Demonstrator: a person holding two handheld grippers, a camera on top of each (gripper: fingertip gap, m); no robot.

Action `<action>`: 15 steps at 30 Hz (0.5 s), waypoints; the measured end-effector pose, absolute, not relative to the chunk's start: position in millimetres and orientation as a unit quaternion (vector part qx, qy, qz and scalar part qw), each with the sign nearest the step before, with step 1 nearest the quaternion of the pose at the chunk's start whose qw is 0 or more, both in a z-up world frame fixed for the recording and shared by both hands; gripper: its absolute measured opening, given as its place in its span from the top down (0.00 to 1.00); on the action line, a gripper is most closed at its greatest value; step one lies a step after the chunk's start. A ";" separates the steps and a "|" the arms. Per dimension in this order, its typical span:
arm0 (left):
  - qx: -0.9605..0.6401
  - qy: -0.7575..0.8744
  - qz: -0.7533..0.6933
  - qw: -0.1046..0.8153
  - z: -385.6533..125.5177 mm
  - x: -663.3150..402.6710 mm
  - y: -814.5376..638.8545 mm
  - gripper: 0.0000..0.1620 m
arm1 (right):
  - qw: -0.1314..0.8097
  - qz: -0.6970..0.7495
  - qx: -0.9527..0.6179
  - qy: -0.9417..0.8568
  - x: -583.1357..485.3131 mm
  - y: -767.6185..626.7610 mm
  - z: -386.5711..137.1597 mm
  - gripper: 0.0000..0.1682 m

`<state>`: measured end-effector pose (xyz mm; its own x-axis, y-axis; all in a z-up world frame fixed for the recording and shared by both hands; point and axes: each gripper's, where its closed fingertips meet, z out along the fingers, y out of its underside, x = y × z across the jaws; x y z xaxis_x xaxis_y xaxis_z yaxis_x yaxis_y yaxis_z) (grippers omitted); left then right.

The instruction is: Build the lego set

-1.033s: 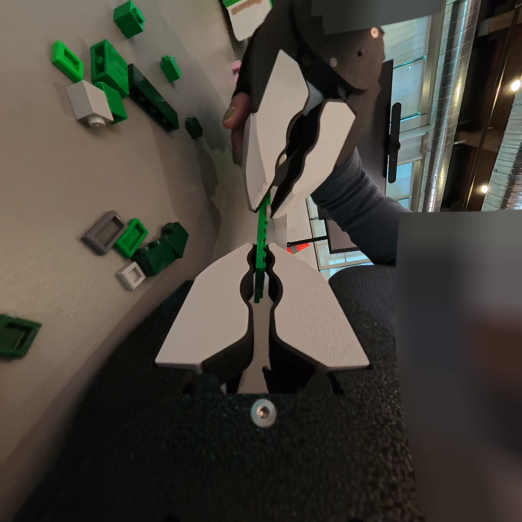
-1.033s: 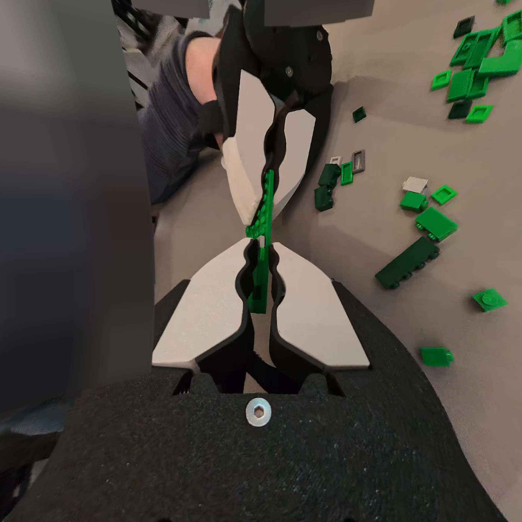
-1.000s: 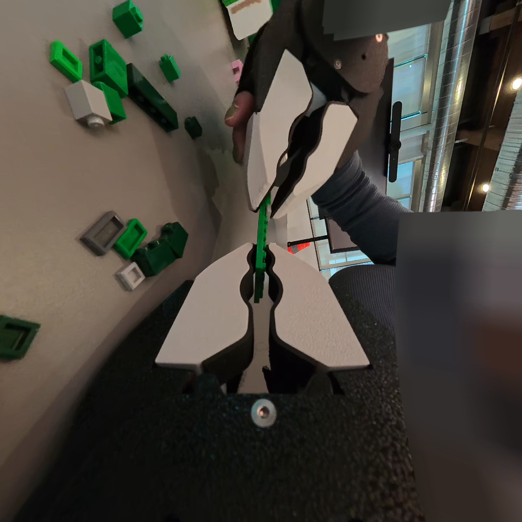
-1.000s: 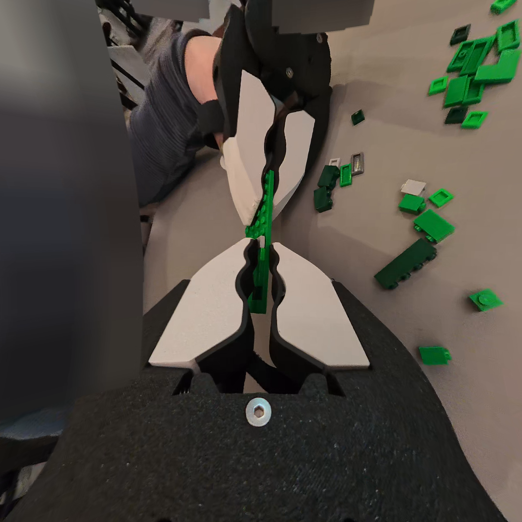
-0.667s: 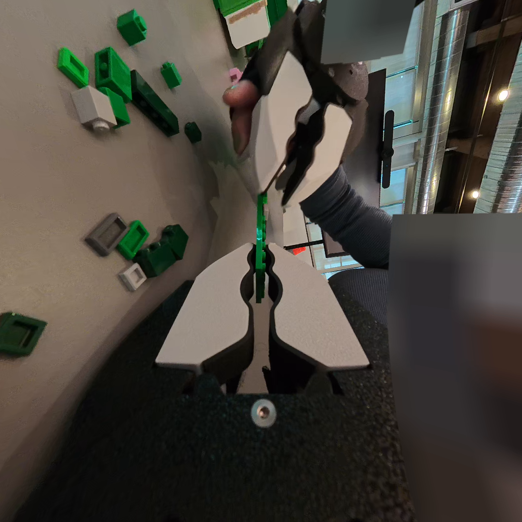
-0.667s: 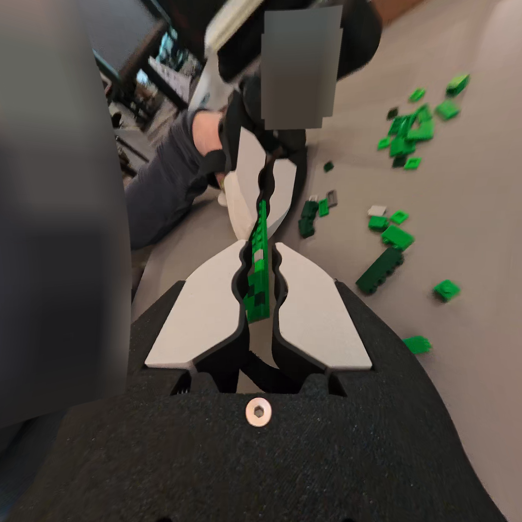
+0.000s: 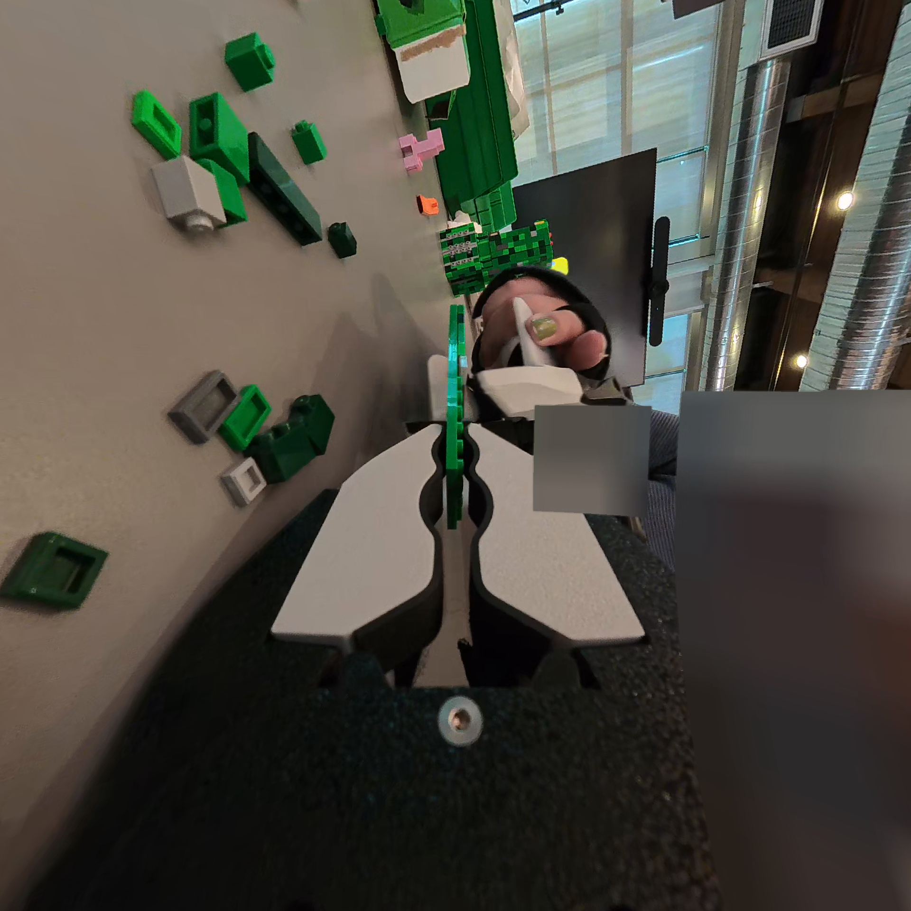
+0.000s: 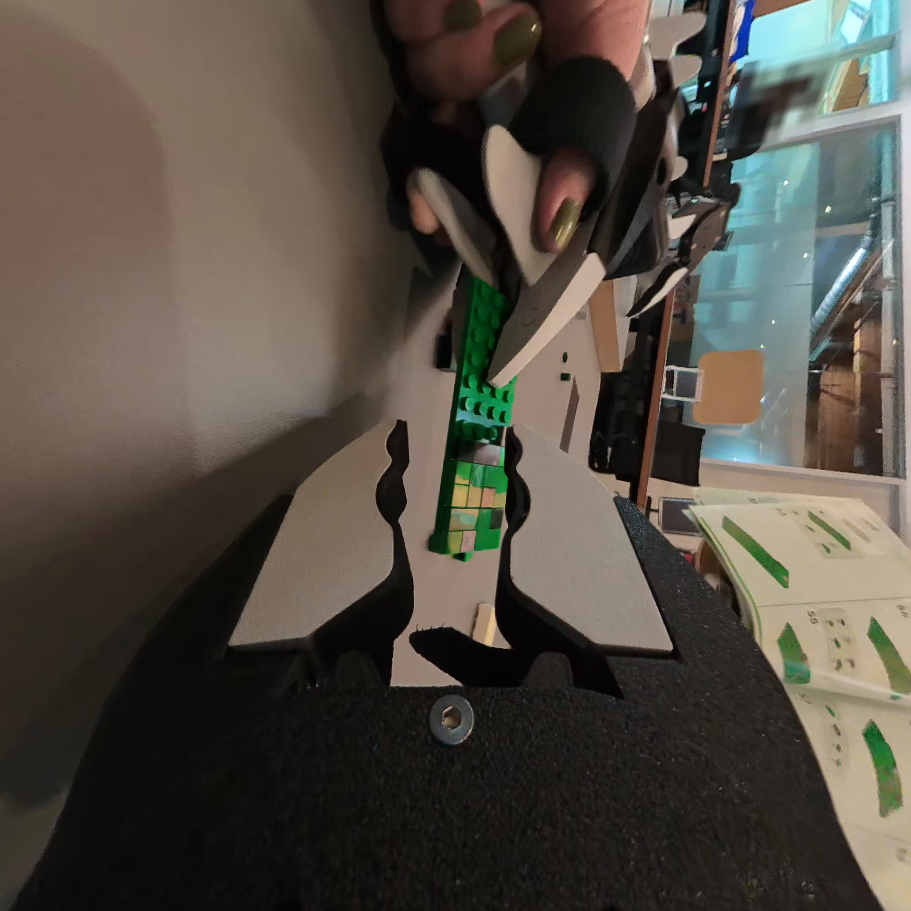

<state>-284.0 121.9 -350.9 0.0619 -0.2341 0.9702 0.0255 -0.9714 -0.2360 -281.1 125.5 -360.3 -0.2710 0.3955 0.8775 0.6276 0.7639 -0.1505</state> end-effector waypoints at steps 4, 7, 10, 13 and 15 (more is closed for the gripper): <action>-0.722 0.073 -0.681 0.095 -350.8 -284.0 121.7 0.97 | 0.520 -0.120 -0.336 -0.776 -281.9 130.0 -358.3 0.78; -0.722 0.072 -0.681 0.095 -350.8 -284.2 122.1 0.97 | 0.520 -0.125 -0.334 -0.777 -281.4 131.5 -358.4 0.79; -0.727 0.074 -0.676 0.096 -352.1 -283.9 121.9 0.97 | 0.504 -0.133 -0.329 -0.787 -280.0 132.1 -364.2 0.79; -0.732 0.086 -0.668 0.102 -352.6 -283.4 120.4 0.97 | 0.488 -0.119 -0.341 -0.795 -279.3 131.4 -368.5 0.79; -0.735 0.096 -0.663 0.106 -353.0 -282.9 119.4 0.96 | 0.475 -0.105 -0.350 -0.800 -278.6 130.3 -369.8 0.79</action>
<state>-282.9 119.4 -353.0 0.1025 -0.2817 0.9540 -0.0004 -0.9591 -0.2832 -278.6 130.3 -369.8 -0.3027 0.4607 0.8343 0.6608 0.7323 -0.1647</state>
